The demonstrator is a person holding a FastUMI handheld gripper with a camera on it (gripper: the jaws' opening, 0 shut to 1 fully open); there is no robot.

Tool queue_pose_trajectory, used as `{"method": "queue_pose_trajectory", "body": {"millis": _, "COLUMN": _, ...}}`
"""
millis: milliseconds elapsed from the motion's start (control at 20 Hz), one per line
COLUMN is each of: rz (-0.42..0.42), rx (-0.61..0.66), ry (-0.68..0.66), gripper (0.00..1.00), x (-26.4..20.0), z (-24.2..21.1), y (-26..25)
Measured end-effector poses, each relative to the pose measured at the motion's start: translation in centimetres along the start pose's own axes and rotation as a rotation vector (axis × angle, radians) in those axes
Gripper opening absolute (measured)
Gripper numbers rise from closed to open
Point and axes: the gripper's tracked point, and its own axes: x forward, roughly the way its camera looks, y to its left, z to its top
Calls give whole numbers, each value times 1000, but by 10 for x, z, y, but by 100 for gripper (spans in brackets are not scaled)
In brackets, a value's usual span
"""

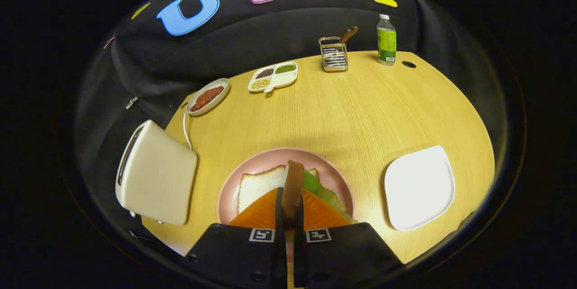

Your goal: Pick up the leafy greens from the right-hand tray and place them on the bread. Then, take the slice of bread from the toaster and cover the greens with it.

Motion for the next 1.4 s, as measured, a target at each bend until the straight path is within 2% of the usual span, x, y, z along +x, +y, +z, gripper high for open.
{"method": "queue_pose_trajectory", "body": {"millis": 100, "rz": -11, "rx": -56, "ry": 3, "gripper": 11, "x": 5, "z": -2, "y": -4}}
{"method": "queue_pose_trajectory", "body": {"millis": 350, "rz": -68, "rx": -218, "ry": -3, "gripper": 22, "x": 10, "z": -3, "y": -12}}
{"method": "queue_pose_trajectory", "body": {"millis": 500, "rz": -100, "rx": -252, "ry": 3, "gripper": 31, "x": 13, "z": -5, "y": -18}}
{"method": "queue_pose_trajectory", "body": {"millis": 650, "rz": -150, "rx": -299, "ry": 3, "gripper": 62, "x": 13, "z": -1, "y": -28}}
{"method": "queue_pose_trajectory", "body": {"millis": 750, "rz": -177, "rx": -345, "ry": -7, "gripper": 70, "x": 8, "z": 6, "y": -34}}
{"method": "queue_pose_trajectory", "body": {"millis": 800, "rz": -186, "rx": -361, "ry": -23, "gripper": 78, "x": 4, "z": 11, "y": -34}}
{"method": "queue_pose_trajectory", "body": {"millis": 850, "rz": -187, "rx": -364, "ry": -34, "gripper": 89, "x": -1, "z": 15, "y": -34}}
{"method": "queue_pose_trajectory", "body": {"millis": 950, "rz": -167, "rx": -357, "ry": -70, "gripper": 99, "x": -15, "z": 23, "y": -29}}
{"method": "queue_pose_trajectory", "body": {"millis": 1100, "rz": -136, "rx": -369, "ry": -147, "gripper": 99, "x": -54, "z": 36, "y": -21}}
{"method": "queue_pose_trajectory", "body": {"millis": 1400, "rz": -23, "rx": -399, "ry": -350, "gripper": 99, "x": -156, "z": 99, "y": 12}}
